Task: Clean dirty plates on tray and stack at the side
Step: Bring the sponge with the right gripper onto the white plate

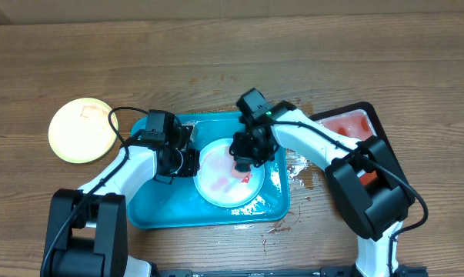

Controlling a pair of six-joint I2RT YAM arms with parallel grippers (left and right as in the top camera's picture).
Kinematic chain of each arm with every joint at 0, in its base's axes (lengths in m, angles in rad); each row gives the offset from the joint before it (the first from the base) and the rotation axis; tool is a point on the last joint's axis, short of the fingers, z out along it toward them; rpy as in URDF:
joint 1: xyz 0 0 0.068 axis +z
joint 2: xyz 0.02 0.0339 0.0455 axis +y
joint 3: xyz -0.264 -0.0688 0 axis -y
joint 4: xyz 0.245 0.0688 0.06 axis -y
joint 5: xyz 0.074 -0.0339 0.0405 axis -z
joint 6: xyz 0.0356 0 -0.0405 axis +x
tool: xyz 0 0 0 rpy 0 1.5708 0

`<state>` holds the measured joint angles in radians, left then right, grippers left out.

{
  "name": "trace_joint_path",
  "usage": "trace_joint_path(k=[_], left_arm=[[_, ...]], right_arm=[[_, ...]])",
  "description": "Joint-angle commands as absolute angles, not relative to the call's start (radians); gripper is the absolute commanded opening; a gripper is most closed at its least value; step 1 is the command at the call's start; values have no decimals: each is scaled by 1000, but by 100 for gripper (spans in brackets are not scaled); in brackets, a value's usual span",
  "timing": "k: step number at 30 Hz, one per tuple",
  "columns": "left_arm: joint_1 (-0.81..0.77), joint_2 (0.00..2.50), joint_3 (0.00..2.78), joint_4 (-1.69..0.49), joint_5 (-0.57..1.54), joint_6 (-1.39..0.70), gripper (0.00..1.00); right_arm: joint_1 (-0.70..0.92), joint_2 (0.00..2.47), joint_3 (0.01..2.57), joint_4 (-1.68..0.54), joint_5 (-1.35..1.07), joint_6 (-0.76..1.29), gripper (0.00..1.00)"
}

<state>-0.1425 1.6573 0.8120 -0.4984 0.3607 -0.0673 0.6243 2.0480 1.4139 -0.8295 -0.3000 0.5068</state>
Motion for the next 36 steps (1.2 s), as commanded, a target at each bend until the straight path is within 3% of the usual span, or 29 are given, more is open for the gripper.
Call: trace_joint_path(k=[1, 10, 16, 23, 28, 36], left_arm=[[-144, 1675, 804, -501, 363, -60, 4], [-144, 1675, 804, -501, 364, -60, 4], [-144, 1675, 804, -504, 364, -60, 4], [-144, 1675, 804, -526, 363, -60, 5], [-144, 1675, 804, -525, 355, -78, 4], [-144, 1675, 804, -522, 329, -101, 4]], right_arm=[[676, 2066, 1482, -852, -69, 379, 4], [798, 2105, 1480, -882, -202, 388, 4], [825, 2140, 1480, -761, -267, 490, 4], [736, 2214, 1480, -685, -199, 569, 4], [632, 2230, 1480, -749, -66, 577, 4], [514, 2230, 1520, -888, -62, 630, 4]])
